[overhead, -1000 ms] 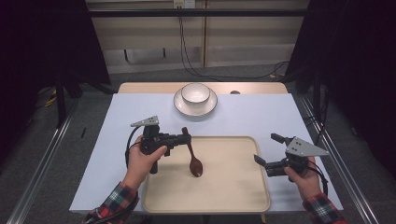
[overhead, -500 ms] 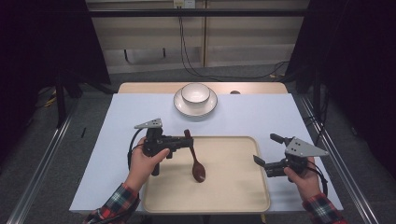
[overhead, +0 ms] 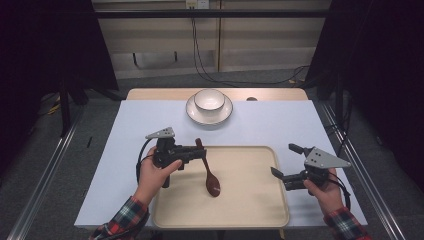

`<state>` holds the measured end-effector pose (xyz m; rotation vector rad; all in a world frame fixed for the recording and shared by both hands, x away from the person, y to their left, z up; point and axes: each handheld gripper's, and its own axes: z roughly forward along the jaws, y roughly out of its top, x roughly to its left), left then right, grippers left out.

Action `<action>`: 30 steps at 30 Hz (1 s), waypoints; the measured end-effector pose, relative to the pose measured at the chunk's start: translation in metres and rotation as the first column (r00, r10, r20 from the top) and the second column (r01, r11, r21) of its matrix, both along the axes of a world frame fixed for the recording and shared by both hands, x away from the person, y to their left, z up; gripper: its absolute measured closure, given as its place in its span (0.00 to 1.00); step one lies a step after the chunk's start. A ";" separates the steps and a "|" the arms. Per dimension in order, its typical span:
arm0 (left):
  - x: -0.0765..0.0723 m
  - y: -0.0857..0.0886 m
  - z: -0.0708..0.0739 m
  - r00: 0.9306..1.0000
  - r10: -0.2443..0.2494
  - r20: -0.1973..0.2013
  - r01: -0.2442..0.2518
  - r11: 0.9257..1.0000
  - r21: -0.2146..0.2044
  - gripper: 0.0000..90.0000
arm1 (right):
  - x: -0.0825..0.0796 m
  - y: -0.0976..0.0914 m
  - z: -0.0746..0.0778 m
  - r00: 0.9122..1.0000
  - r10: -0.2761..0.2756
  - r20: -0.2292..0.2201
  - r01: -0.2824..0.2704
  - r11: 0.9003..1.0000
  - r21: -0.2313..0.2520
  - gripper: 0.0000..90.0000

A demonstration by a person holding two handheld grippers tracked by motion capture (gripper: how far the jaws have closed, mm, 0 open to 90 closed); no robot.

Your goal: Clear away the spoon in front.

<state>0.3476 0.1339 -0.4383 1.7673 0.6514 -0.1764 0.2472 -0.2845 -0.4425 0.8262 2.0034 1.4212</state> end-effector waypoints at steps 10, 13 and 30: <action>-0.003 -0.003 -0.002 1.000 -0.004 0.006 0.004 1.000 0.013 0.78 | -0.001 0.001 0.000 1.000 -0.009 0.008 0.009 1.000 0.001 0.02; -0.003 -0.003 -0.003 1.000 -0.005 0.007 0.005 1.000 0.013 0.78 | -0.001 0.000 0.001 1.000 0.007 0.002 -0.007 1.000 -0.001 0.02; 0.002 0.000 -0.002 0.999 0.044 0.027 -0.045 0.999 0.020 0.64 | -0.004 0.000 0.002 1.000 -0.002 0.008 0.002 1.000 -0.008 0.02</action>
